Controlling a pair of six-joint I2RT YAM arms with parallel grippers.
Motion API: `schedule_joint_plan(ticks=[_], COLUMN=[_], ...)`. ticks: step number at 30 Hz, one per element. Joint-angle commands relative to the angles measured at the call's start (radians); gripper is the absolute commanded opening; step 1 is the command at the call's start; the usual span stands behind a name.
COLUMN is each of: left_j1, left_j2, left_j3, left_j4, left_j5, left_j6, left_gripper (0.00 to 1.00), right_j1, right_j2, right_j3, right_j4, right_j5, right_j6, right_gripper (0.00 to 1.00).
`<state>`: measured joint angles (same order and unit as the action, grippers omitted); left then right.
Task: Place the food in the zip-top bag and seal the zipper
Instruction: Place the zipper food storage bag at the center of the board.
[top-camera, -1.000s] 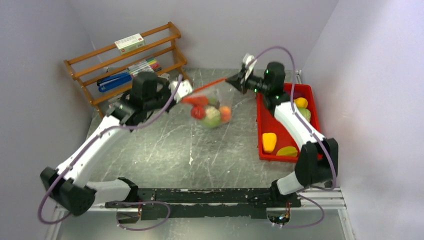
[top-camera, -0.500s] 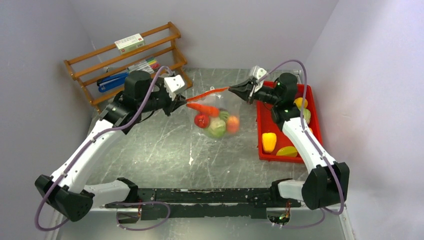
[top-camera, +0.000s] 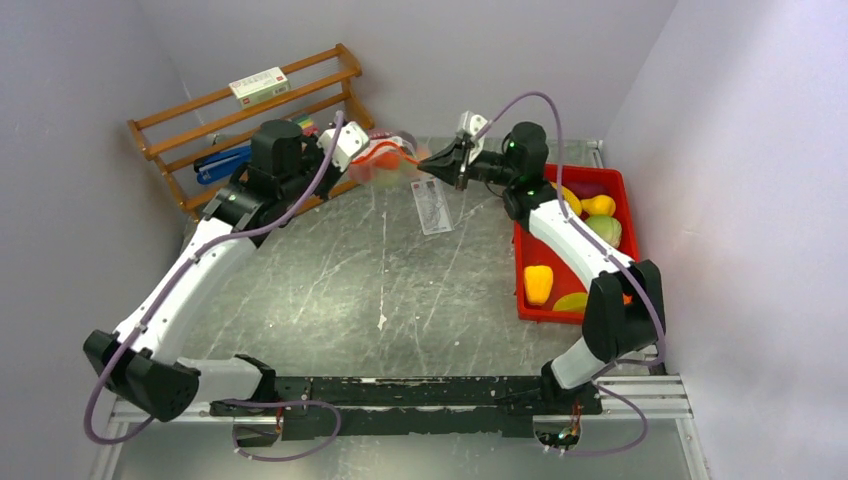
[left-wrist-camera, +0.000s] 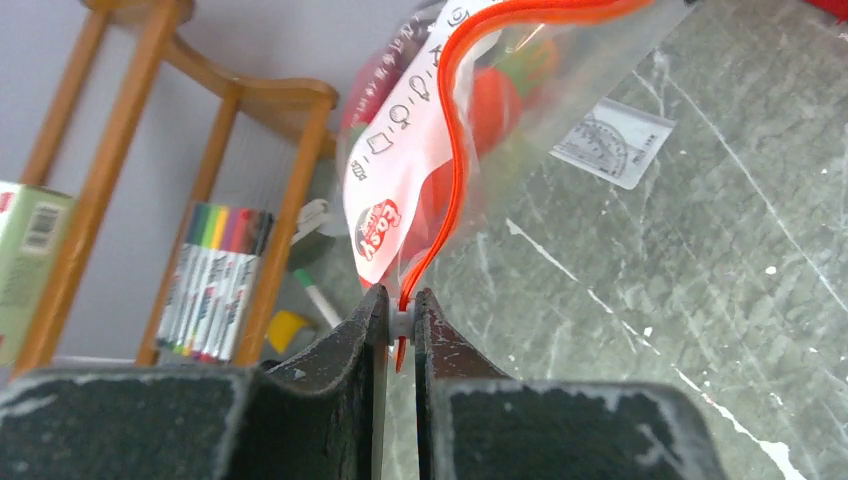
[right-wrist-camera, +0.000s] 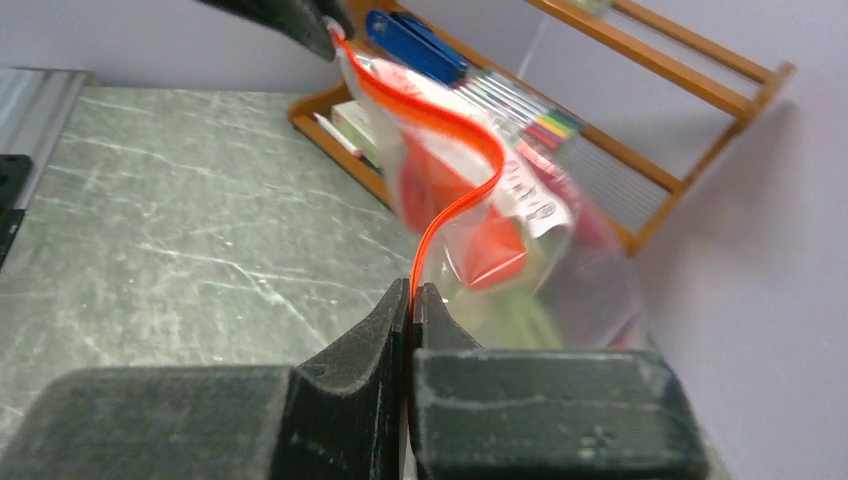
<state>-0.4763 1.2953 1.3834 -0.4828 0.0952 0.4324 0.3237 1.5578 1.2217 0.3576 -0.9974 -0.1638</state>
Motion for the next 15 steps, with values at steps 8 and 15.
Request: schedule_joint_plan(ticks=[8, 15], left_j1=[0.005, 0.004], left_j2=[-0.224, -0.246], left_j3=[-0.293, -0.385], left_j4=[-0.195, -0.28], left_j5=[0.092, 0.233], left_j6=[-0.006, 0.021], left_gripper=[0.07, 0.29], right_j1=[0.126, 0.126], right_j2=[0.103, 0.055], right_j3=[-0.27, -0.278], right_j4=[0.154, -0.128], right_j5=[0.017, 0.018], right_j6=[-0.047, -0.216], right_gripper=[0.04, 0.32])
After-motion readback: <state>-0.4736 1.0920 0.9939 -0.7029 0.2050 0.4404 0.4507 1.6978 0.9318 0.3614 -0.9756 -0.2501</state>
